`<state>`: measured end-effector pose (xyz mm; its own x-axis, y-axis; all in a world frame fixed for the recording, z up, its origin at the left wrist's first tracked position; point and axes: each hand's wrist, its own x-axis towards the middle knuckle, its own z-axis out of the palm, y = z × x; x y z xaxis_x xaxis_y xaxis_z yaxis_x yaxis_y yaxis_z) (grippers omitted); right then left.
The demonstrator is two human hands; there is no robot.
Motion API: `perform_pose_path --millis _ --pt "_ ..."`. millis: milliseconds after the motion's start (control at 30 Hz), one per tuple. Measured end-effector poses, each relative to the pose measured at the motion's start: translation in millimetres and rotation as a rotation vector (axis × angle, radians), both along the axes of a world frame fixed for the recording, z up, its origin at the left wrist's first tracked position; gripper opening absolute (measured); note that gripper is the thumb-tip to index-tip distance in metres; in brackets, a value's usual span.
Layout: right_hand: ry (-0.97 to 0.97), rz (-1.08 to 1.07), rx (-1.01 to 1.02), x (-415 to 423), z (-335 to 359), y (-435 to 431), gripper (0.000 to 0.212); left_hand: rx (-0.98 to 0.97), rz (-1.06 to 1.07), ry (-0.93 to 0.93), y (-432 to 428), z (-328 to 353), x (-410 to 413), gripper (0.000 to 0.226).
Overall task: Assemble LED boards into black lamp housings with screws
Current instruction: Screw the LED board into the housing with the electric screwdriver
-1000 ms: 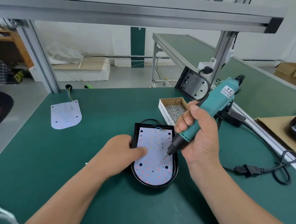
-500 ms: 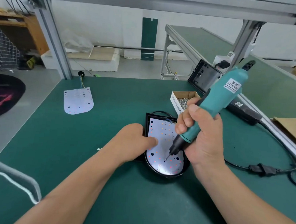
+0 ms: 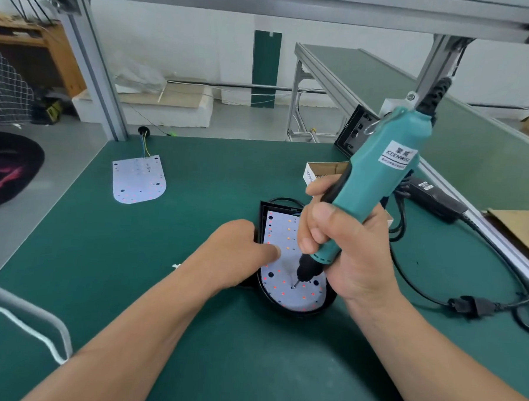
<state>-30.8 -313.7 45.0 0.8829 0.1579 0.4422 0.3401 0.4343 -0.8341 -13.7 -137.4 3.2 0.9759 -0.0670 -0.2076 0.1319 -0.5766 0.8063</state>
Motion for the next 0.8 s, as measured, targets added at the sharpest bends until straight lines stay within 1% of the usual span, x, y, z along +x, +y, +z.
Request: perform_pose_path --millis 167,333,433,533,667,800 --pt "-0.042 0.087 -0.041 0 0 2 0.012 -0.021 -0.020 -0.008 0 1 -1 0.040" --pt "-0.080 0.149 -0.078 0 -1 3 0.015 -0.010 -0.029 -0.016 -1 2 -2 0.042" --pt "-0.082 0.149 -0.112 -1 1 3 0.016 0.003 -0.032 -0.022 -1 1 -2 0.045" --pt "-0.057 0.148 -0.069 -2 3 0 0.020 -0.012 -0.050 -0.029 0 3 -3 0.044" --pt "-0.061 0.125 0.012 0 6 -8 0.023 -0.058 -0.001 -0.015 -2 4 -5 0.041" --pt "-0.029 0.106 0.007 4 6 -13 0.021 -0.022 0.012 -0.024 -5 3 -6 0.038"
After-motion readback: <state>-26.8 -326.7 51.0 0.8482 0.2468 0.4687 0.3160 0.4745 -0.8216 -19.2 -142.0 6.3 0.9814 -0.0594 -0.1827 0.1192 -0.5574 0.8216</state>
